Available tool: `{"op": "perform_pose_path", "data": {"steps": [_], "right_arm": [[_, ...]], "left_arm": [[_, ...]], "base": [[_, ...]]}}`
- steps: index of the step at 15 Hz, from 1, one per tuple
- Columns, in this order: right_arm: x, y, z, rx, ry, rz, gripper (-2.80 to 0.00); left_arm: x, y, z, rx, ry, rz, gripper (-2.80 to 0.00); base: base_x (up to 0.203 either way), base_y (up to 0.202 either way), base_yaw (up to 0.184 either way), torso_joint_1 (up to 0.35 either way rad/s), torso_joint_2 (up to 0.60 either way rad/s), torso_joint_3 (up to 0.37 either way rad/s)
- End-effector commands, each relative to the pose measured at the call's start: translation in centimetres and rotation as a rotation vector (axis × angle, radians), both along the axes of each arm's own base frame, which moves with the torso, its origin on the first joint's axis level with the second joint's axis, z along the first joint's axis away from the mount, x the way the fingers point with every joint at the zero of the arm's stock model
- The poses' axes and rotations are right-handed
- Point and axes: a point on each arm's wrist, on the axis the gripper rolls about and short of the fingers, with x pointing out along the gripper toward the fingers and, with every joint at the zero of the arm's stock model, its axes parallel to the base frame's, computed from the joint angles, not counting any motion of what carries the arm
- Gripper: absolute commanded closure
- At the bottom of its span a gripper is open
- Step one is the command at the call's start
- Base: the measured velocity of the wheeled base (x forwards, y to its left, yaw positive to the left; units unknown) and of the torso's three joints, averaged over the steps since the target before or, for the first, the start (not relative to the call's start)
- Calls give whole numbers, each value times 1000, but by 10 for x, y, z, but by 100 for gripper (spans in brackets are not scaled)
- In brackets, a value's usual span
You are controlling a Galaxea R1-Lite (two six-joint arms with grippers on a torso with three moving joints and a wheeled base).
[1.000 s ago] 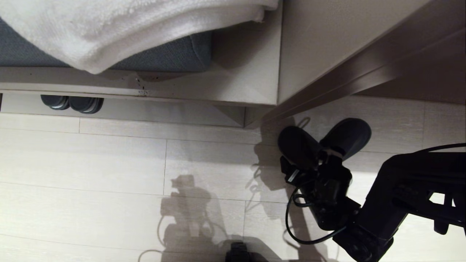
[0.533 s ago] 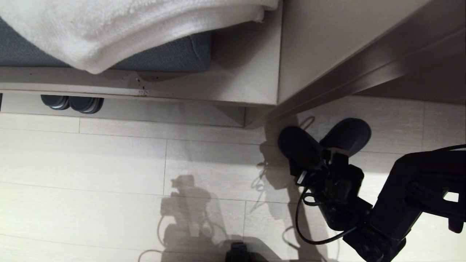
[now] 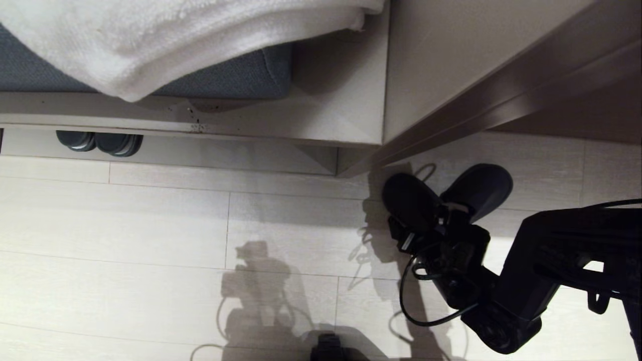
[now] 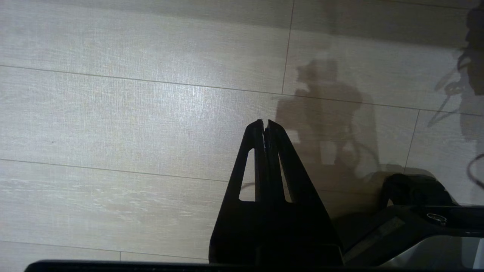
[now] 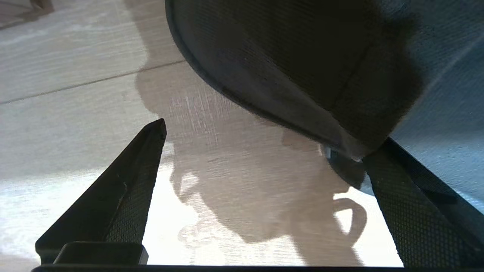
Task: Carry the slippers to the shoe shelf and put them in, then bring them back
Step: Place the slippers on the floor
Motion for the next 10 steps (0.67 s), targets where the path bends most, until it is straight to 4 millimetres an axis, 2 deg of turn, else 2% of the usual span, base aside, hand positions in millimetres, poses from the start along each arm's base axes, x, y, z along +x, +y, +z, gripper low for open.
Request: {"op": "perform_pose_path", "data": {"steps": [1, 5, 7, 10], "right_arm": [[3, 2, -6, 9, 3, 1, -280], [3, 6, 7, 40, -32, 46, -280], [6, 17, 16, 89, -65, 51, -280], [8, 28, 15, 136, -56, 40, -280]], "left_arm": [[0, 0, 0, -1, -2, 1, 0], [0, 0, 0, 1, -1, -1, 0], [0, 0, 0, 2, -2, -1, 0], [0, 0, 0, 2, -3, -1, 0]], "base": [[0, 0, 0, 0, 0, 0], [0, 0, 0, 0, 0, 0], [0, 0, 0, 0, 0, 0], [0, 0, 0, 0, 0, 0]]}}
